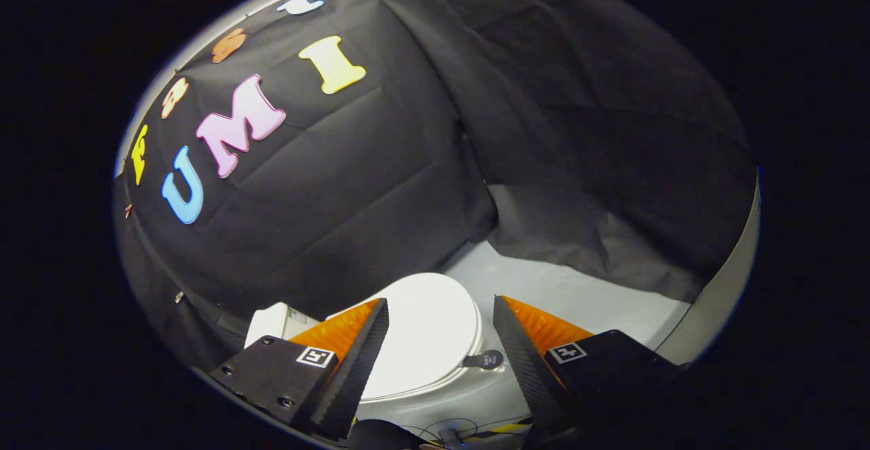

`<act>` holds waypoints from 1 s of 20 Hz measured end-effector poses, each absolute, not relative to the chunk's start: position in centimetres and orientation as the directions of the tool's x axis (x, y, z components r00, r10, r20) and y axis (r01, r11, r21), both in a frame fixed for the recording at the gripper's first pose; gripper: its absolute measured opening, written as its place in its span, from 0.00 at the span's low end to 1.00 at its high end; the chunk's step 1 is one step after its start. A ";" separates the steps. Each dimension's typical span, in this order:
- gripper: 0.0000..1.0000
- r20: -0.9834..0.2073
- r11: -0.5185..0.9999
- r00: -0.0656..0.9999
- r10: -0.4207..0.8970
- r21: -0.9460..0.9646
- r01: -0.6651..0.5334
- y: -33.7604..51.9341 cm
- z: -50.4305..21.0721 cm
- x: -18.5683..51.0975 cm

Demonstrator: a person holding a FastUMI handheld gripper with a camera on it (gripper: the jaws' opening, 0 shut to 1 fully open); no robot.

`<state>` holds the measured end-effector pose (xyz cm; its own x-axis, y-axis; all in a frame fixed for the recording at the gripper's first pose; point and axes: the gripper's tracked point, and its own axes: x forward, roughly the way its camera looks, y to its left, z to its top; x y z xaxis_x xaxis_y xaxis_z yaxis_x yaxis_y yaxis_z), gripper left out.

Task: Open the toilet lid.

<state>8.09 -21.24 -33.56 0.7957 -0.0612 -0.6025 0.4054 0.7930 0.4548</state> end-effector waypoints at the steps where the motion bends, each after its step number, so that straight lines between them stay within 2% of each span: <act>1: 0.98 -0.625 0.784 0.779 -0.053 0.457 0.420 -21.3 -35.3 8.0; 5: 0.98 -0.702 0.728 0.712 -0.020 0.478 0.491 -22.3 -41.9 7.6; 10: 0.98 -0.759 0.629 0.645 0.093 0.547 0.553 -21.8 -49.0 7.8; 17: 0.97 -0.775 0.532 0.589 0.226 0.605 0.592 -19.7 -55.4 7.8; 20: 0.92 -0.772 0.516 0.577 0.267 0.620 0.591 -18.9 -56.9 8.1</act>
<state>8.07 -18.90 -56.93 0.5768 0.2675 -0.7719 0.5907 0.5161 0.6202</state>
